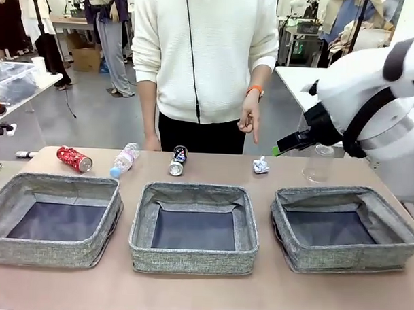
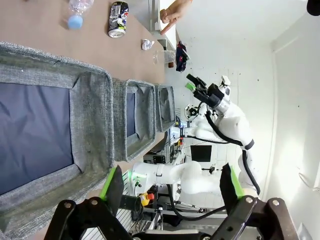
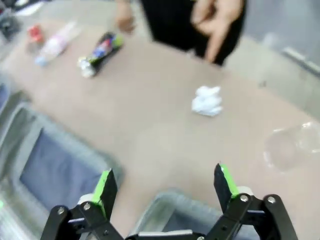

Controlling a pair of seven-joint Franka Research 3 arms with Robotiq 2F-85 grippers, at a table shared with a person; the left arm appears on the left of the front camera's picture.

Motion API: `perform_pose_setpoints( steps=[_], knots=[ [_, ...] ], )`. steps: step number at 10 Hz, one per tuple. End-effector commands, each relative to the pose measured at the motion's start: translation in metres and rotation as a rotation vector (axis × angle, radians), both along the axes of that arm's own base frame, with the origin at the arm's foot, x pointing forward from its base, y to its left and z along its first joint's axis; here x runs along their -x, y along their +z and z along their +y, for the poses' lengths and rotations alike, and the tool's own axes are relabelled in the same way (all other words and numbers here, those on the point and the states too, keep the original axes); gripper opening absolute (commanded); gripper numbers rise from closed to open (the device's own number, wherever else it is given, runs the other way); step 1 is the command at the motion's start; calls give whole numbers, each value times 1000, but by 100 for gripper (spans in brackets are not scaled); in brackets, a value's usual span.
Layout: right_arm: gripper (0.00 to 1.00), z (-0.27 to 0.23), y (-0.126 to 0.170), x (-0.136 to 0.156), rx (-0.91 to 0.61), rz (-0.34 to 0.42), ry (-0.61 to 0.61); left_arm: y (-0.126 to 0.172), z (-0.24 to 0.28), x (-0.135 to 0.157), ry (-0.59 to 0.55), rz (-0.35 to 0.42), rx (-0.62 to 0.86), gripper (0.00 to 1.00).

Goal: Sort the waste into the appropriate baskets.
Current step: Pick up the waste item pointed out by the person.

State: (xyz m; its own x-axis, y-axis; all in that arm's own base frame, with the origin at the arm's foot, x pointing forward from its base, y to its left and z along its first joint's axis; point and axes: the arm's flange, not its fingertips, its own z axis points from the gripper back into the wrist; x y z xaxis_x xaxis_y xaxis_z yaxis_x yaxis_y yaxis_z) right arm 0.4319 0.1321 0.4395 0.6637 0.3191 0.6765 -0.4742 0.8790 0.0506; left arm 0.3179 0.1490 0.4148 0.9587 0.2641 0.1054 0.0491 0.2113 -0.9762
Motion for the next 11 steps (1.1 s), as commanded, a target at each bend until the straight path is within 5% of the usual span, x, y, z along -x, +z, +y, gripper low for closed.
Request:
perform_pose_setpoints(
  steps=[1,5,9,11],
  knots=[
    [100,25,-21,-49,126,15,-153,0,1,1,-7,-25,5,100],
    [100,32,-73,-108,104,107,-112,0,1,1,-7,-25,5,100],
    [100,30,-81,-132,77,251,-62,0,1,1,-7,-25,5,100],
    [100,38,-83,-143,111,222,-57,0,1,1,-7,-25,5,100]
  ],
)
